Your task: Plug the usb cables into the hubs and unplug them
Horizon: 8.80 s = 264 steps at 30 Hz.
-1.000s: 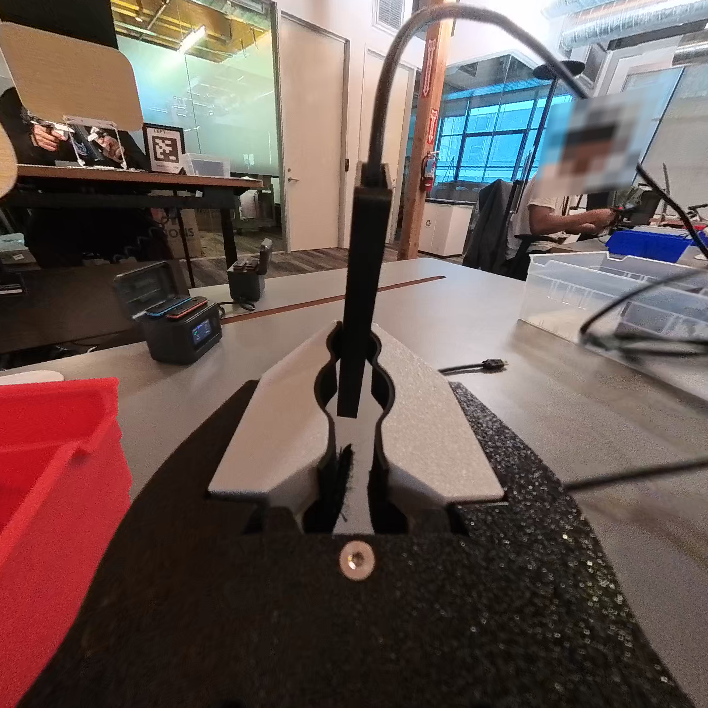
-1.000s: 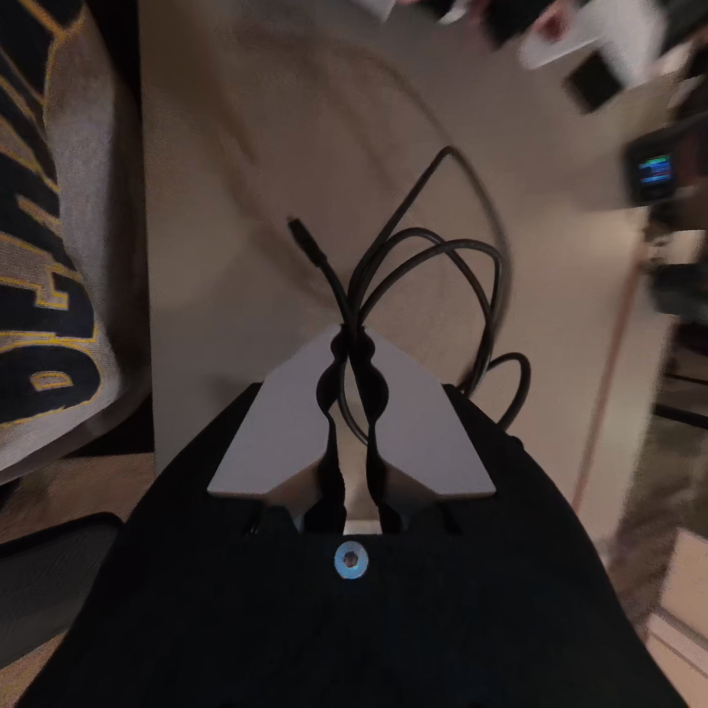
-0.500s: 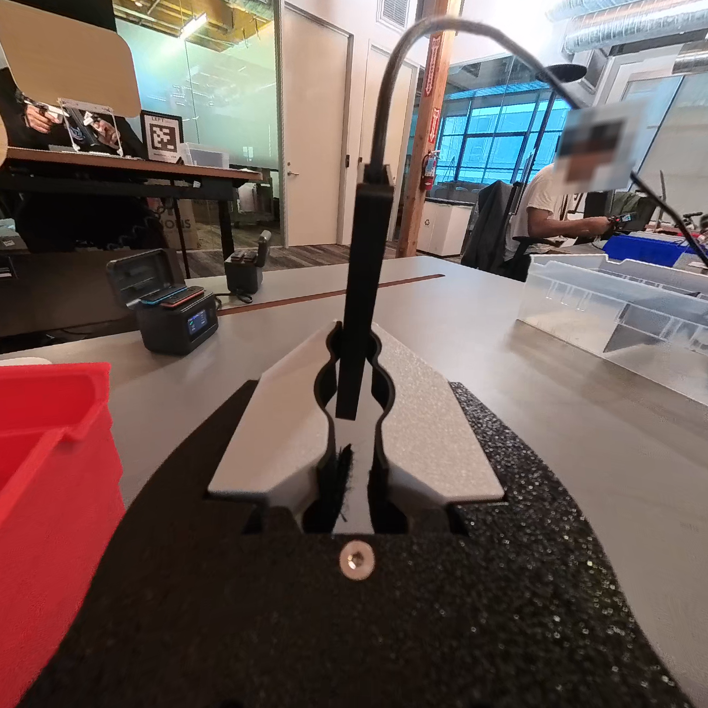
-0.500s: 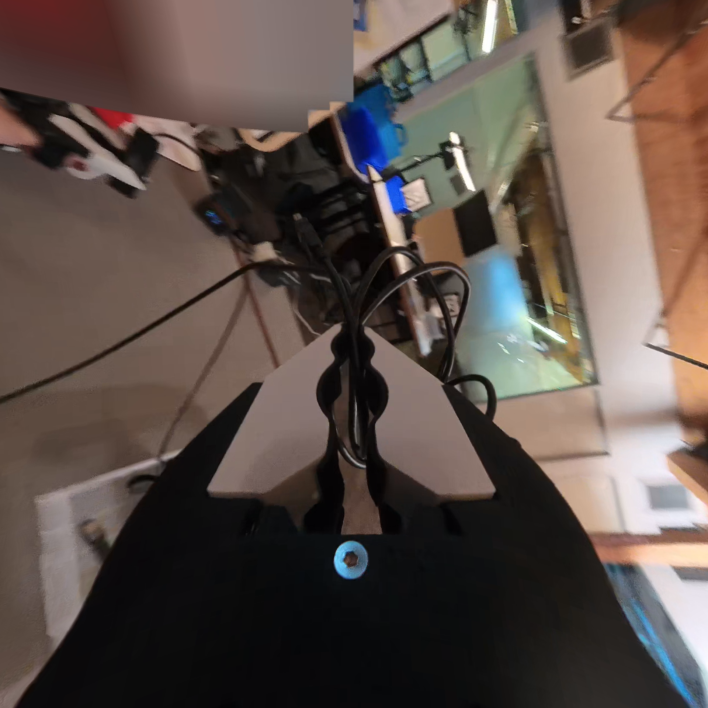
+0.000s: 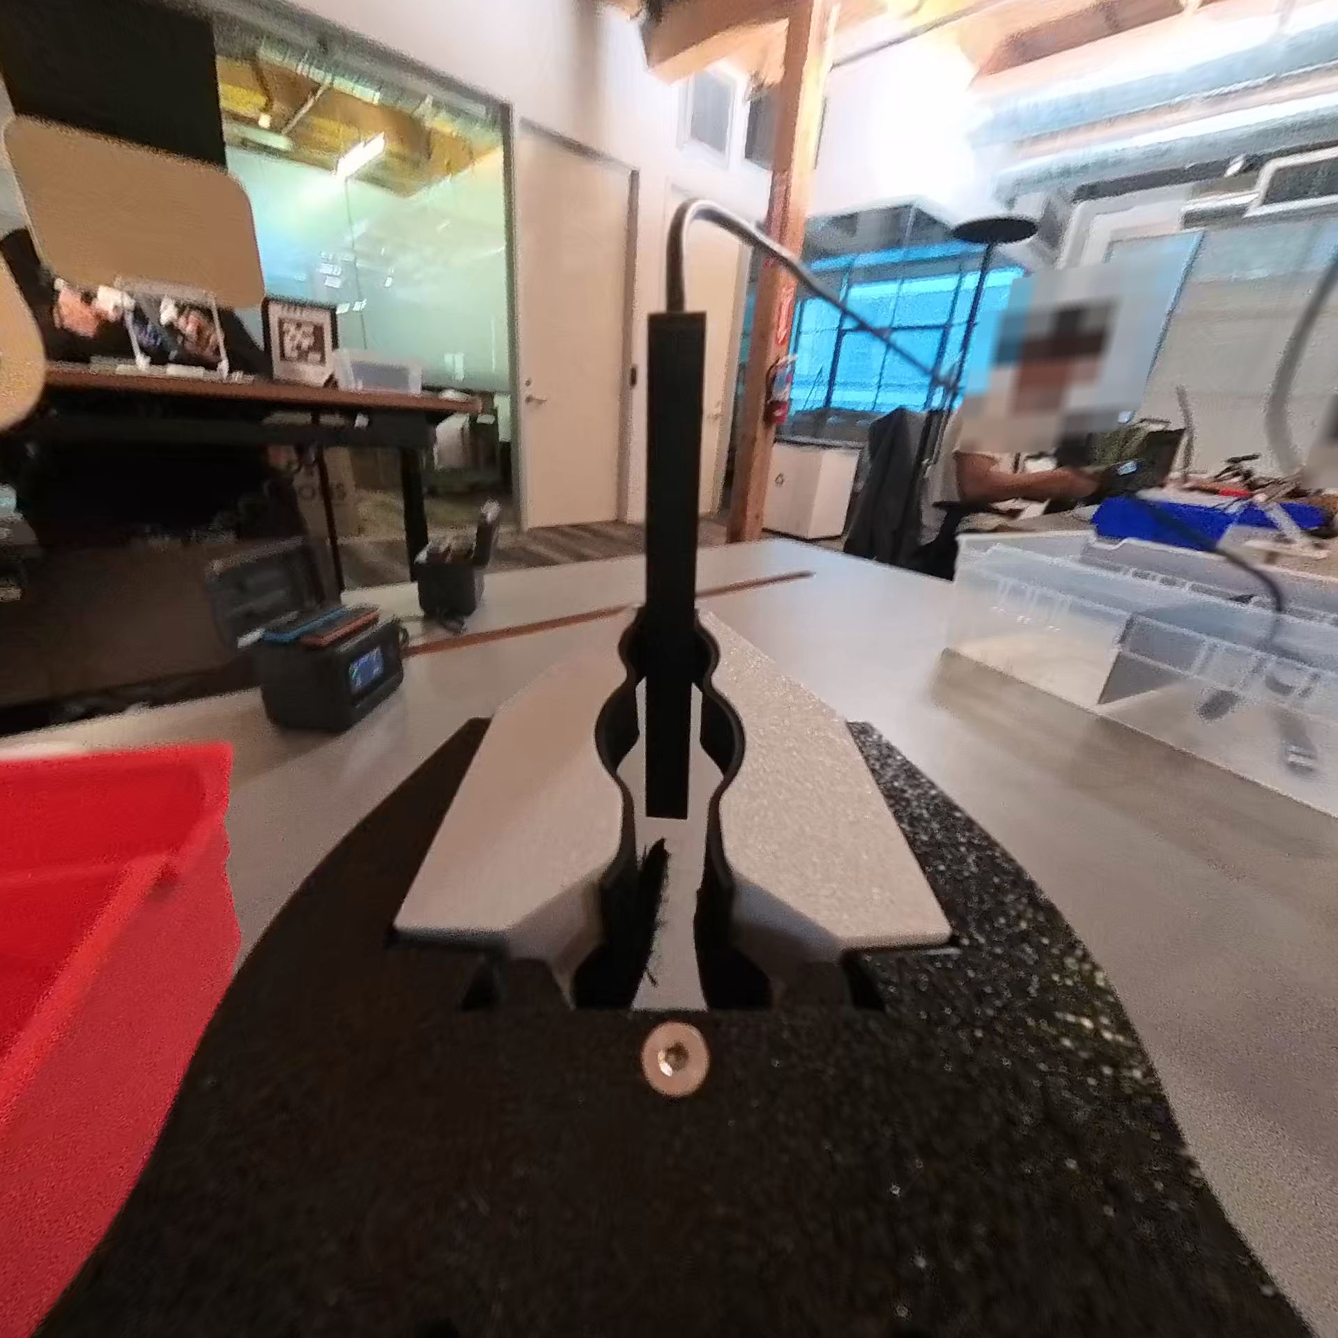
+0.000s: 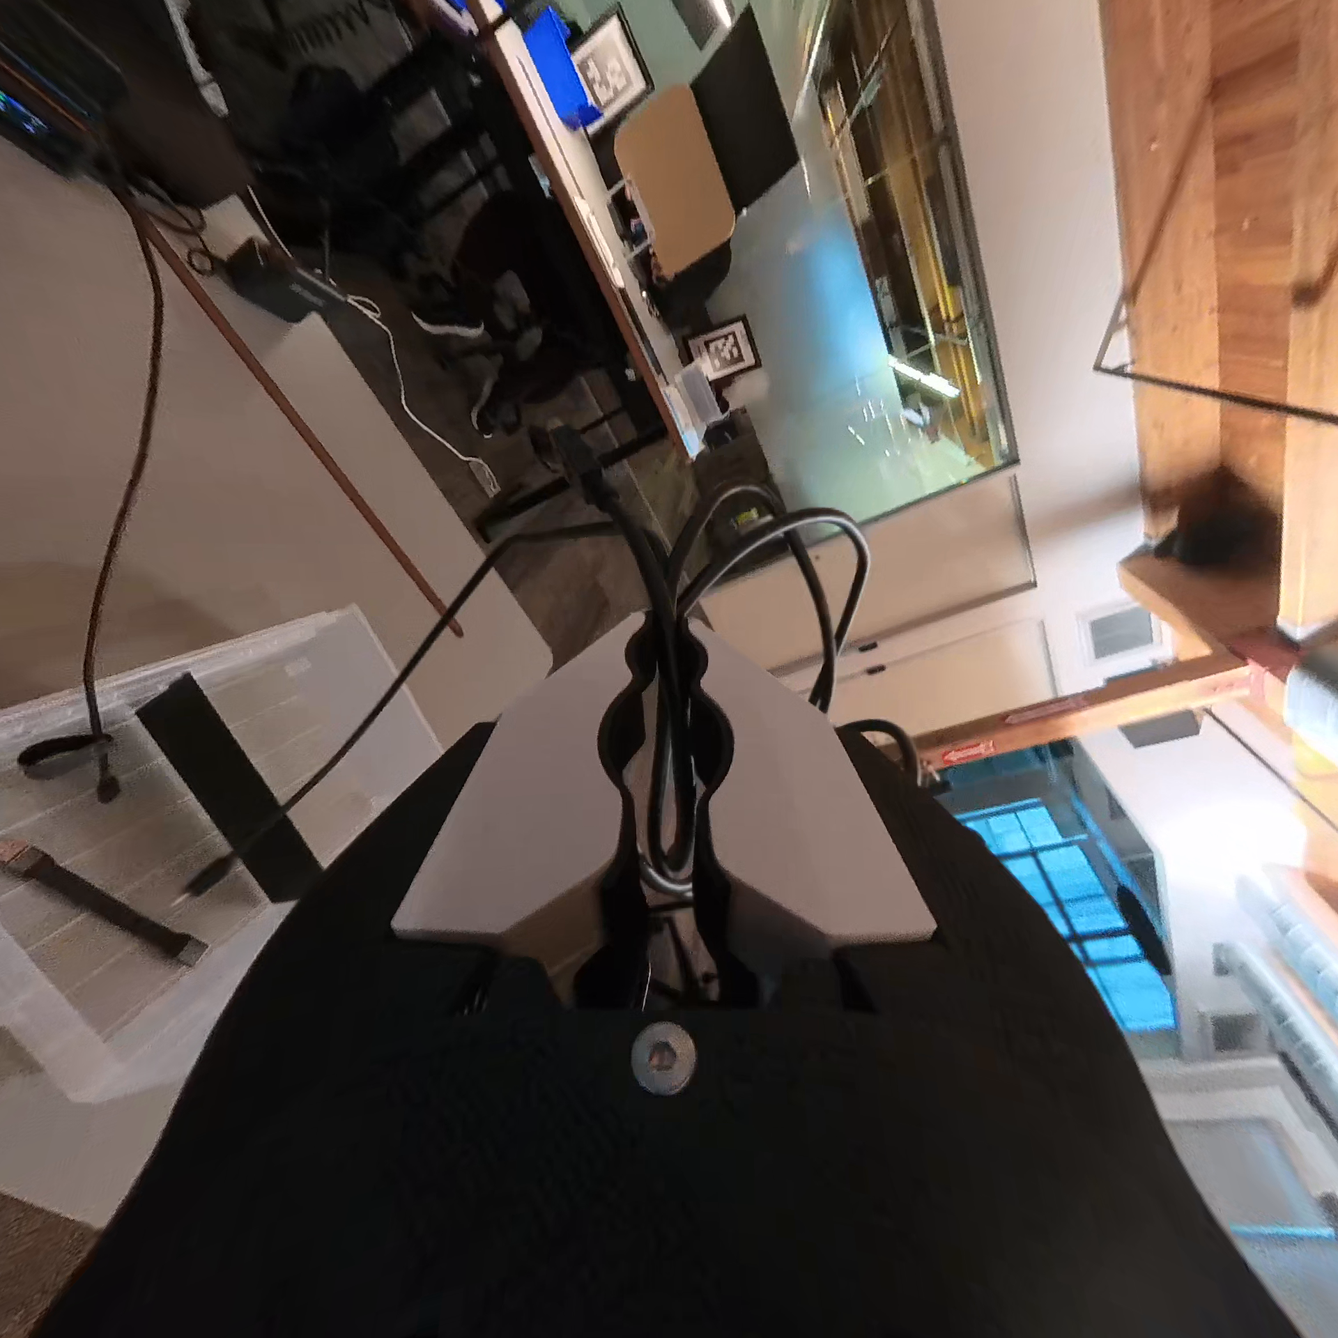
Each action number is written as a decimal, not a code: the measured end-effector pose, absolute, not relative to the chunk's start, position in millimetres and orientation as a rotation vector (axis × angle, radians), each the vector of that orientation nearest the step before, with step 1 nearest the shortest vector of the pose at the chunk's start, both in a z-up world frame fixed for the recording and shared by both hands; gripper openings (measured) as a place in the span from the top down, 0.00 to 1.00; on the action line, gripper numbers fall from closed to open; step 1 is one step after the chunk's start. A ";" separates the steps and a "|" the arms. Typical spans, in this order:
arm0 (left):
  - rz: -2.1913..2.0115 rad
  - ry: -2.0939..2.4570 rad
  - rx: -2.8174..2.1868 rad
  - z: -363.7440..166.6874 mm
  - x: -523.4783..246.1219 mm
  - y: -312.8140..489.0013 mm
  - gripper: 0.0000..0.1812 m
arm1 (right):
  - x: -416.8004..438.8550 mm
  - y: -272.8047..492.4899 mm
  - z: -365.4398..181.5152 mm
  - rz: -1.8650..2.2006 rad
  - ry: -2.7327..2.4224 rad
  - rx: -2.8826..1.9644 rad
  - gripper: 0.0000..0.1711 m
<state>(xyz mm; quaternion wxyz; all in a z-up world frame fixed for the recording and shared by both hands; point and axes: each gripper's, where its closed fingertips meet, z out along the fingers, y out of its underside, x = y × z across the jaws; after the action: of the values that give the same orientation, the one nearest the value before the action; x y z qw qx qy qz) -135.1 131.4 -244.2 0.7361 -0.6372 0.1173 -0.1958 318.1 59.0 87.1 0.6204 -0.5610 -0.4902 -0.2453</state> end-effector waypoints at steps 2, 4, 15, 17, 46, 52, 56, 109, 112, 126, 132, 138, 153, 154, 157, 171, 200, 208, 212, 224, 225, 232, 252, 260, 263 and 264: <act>-0.439 0.286 -1.300 -218.6 -133.3 118.8 0.96 | 330.2 64.1 73.9 -0.552 -1.104 -1.316 0.99; -0.444 0.284 -1.163 -184.7 -137.9 99.3 0.96 | 337.8 66.7 64.0 -0.530 -1.090 -1.332 0.99; -0.337 0.121 -0.916 -54.5 -202.2 45.5 0.95 | 351.1 77.8 34.8 -0.505 -1.103 -1.407 0.99; -0.339 0.137 -0.934 -52.2 -203.0 48.4 0.95 | 354.6 79.6 32.0 -0.533 -1.100 -1.403 0.99; -0.406 0.267 -1.205 -177.6 -142.8 107.3 0.96 | 335.0 81.0 -128.8 -0.033 -1.398 -1.635 0.99; -0.388 0.334 -1.244 -190.2 -128.5 111.1 0.96 | 330.8 106.2 -205.4 -0.068 -1.539 -1.848 0.99; -0.382 0.370 -1.259 -195.0 -122.1 111.5 0.96 | 340.1 110.4 -253.4 -0.198 -1.703 -2.003 0.99; 0.076 0.869 -1.251 -229.8 -30.0 104.8 0.35 | 39.5 114.5 -178.1 -0.469 -1.940 -1.054 0.95; 0.104 0.764 -1.184 -208.0 -45.7 100.8 0.39 | 68.1 142.8 -99.2 -0.530 -1.731 -1.099 0.95; 0.150 0.799 -1.303 -242.5 -47.2 119.8 0.51 | 156.3 196.4 199.2 -0.758 -1.254 -1.107 0.95; 0.156 0.803 -1.318 -246.7 -49.8 122.2 0.54 | 209.1 224.3 238.8 -0.860 -1.142 -1.115 0.95; 0.159 0.806 -1.346 -254.0 -52.8 126.2 0.55 | 260.3 263.0 254.8 -0.940 -1.039 -1.215 0.95; 0.196 0.899 -1.356 -267.2 -42.2 126.2 0.58 | 264.4 294.0 187.3 -0.707 -1.071 -1.293 0.95; 0.200 0.912 -1.352 -268.1 -40.8 125.5 0.59 | 263.4 296.5 169.1 -0.678 -1.092 -1.299 0.95; 0.193 0.941 -1.352 -273.0 -37.4 124.8 0.61 | 264.1 301.7 113.2 -0.649 -1.154 -1.293 0.95; 0.187 0.985 -1.383 -286.8 -31.6 126.8 0.62 | 330.8 263.8 -192.0 -0.497 -1.773 -1.789 0.95; 0.124 0.924 -1.443 -295.0 -38.7 136.6 0.67 | 242.8 200.8 -93.4 -0.479 -1.081 -1.678 0.69; -0.004 0.730 -1.459 -278.3 -65.2 140.4 0.67 | 33.1 112.1 -164.8 0.353 -0.857 -1.180 0.71; -0.032 0.646 -1.444 -269.9 -76.1 140.7 0.66 | 0.2 169.9 -203.3 0.449 -0.702 -1.229 0.68; 0.029 0.287 -1.503 -188.2 -141.5 103.4 0.69 | -11.3 211.1 -248.2 0.461 -0.724 -1.175 0.73; 0.040 0.235 -1.552 -180.1 -162.2 94.9 0.73 | -13.3 212.3 -250.6 0.456 -0.733 -1.186 0.73; 0.007 -0.093 -2.385 -245.9 -310.3 74.2 0.84 | -27.0 205.3 -253.5 0.482 -0.794 -1.167 0.74; -0.016 -0.421 -3.147 -372.1 -317.9 44.3 0.80 | -21.5 205.1 -252.1 0.542 -0.755 -1.187 0.74; 0.283 -0.145 -2.848 -314.4 -350.0 44.4 0.85 | -25.2 204.5 -254.5 0.565 -0.769 -1.198 0.77; 0.574 -0.029 -2.720 -257.9 -367.0 38.9 0.85 | -26.3 204.4 -255.1 0.564 -0.774 -1.198 0.77; 0.652 0.010 -2.663 -236.5 -368.8 39.2 0.85 | -26.5 204.4 -255.0 0.565 -0.774 -1.198 0.77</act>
<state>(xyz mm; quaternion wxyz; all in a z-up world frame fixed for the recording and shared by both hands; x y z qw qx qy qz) -368.8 39.2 -236.5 0.1986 -0.9520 0.0034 0.2330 -26.5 204.4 -255.0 0.7200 -0.5418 -0.3501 0.2558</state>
